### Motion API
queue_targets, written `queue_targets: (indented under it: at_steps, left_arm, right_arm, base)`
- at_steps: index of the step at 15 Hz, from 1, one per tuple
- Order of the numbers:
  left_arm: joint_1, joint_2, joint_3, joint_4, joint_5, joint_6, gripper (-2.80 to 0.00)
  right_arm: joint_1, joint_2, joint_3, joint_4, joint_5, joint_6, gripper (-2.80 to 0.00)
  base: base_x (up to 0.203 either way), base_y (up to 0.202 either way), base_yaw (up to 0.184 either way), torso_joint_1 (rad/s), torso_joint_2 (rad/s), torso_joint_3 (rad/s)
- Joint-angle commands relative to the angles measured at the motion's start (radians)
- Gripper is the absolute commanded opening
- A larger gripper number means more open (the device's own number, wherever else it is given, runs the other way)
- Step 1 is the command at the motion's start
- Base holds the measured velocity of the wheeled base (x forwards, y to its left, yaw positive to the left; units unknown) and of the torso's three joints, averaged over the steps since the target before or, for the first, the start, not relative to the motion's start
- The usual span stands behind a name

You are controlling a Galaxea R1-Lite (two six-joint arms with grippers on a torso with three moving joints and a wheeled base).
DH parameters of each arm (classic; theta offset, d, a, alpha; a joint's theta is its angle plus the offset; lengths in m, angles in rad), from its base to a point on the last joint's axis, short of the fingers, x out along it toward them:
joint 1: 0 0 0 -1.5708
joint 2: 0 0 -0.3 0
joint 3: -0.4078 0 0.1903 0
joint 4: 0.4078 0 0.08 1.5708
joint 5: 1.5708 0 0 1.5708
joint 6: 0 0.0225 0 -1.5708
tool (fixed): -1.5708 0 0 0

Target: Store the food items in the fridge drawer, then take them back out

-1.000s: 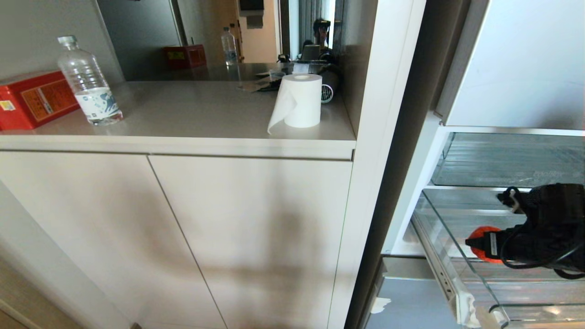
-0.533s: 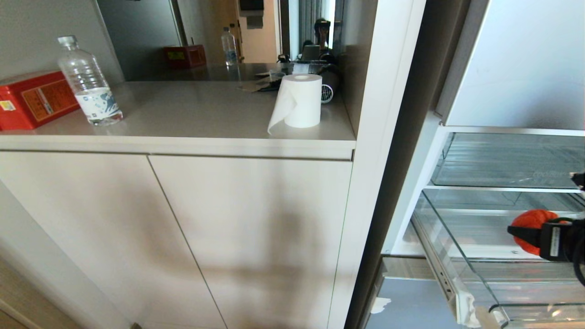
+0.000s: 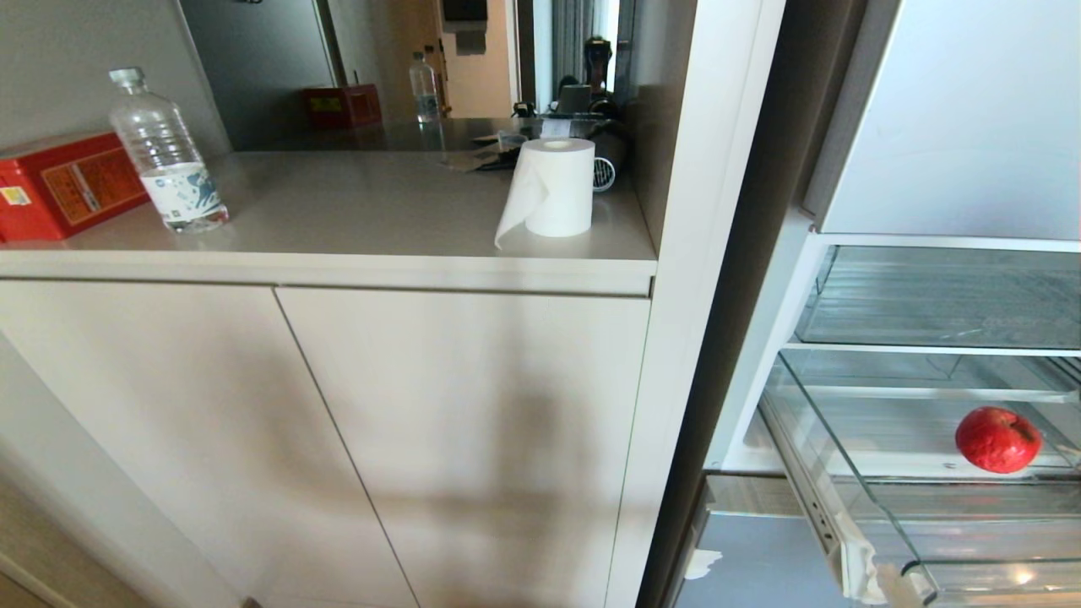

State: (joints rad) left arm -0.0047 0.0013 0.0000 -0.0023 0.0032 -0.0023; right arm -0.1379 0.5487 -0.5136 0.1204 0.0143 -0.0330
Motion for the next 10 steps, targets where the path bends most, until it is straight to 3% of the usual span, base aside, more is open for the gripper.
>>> queue_targets:
  at_steps: [1,6,10]
  left_arm:
    - [0.0,0.0,0.0,-0.001,0.0,-0.001,-2.8]
    - [0.0,0.0,0.0,-0.001,0.0,-0.001,-2.8]
    - [0.0,0.0,0.0,0.0,0.0,0.0,-2.8]
  right_arm:
    - [0.002,-0.209,0.03,0.014,0.005,-0.001,-2.8]
    - [0.004,-0.267,0.277,-0.166,0.063,0.037,-2.8]
    - [0.027,-0.267,0.415,-0.191,0.081,-0.084,-2.8]
  base:
    - [0.0,0.0,0.0,0.0,0.0,0.0]
    - [0.0,0.0,0.0,0.0,0.0,0.0]
    - [0.0,0.0,0.0,0.0,0.0,0.0]
